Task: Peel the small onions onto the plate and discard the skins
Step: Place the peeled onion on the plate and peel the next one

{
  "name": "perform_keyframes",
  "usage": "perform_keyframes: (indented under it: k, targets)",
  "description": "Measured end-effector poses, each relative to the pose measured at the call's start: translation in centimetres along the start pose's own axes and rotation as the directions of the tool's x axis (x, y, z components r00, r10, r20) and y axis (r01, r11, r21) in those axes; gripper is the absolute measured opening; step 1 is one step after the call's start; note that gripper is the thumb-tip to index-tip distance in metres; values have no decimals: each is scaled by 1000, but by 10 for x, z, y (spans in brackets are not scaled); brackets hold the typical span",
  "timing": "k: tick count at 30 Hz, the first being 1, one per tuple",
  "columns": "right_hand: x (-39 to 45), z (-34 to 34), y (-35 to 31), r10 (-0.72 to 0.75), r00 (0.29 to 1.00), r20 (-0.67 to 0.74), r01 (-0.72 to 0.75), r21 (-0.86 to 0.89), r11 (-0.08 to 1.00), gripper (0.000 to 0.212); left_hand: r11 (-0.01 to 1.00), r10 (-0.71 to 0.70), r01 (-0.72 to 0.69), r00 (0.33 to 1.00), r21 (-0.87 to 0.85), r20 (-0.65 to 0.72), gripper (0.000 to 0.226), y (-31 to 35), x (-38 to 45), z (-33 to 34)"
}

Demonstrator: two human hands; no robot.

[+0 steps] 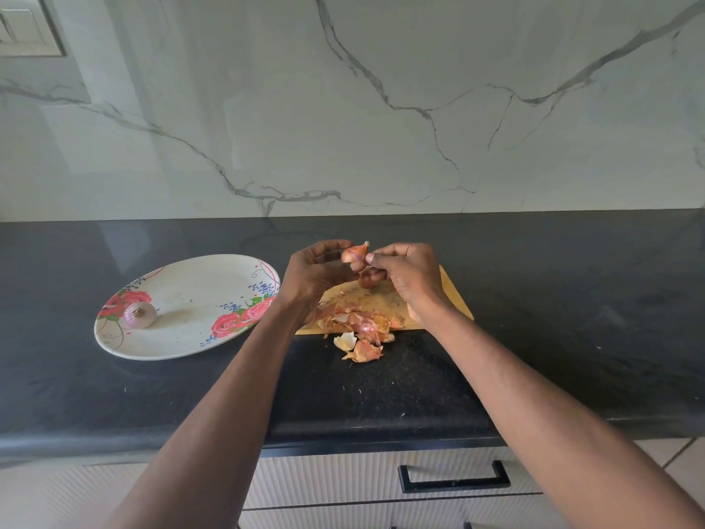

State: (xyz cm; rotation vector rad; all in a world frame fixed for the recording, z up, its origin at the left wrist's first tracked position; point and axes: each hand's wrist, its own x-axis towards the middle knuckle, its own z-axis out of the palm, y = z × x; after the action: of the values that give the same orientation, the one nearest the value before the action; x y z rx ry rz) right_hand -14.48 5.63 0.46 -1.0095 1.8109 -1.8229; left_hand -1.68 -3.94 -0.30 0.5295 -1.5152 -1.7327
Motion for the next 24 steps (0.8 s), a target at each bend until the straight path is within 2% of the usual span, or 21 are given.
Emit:
perform_keyframes:
  k: [3, 8, 12, 16, 24]
  targets:
    - [-3, 0, -3, 1, 1000, -5, -1, 10, 1000, 9, 1000, -11, 11, 1000, 4, 10, 43, 2, -1, 1]
    - [-6, 0, -8, 2, 1000, -25, -1, 43, 999, 13, 986, -68, 77, 995, -147, 66, 41, 8, -5, 4]
    - [-4, -1, -8, 24, 1000, -8, -22, 123, 992, 11, 971, -106, 121, 991, -206, 84, 26, 10, -5, 2]
    - [-4, -1, -8, 21, 999, 26, -25, 150, 988, 8, 970, -138, 151, 987, -192, 76, 12, 10, -4, 1]
    - [-2, 0, -6, 17, 995, 93, -32, 154, 988, 9, 965, -189, 201, 979, -169, 82, 21, 11, -4, 2]
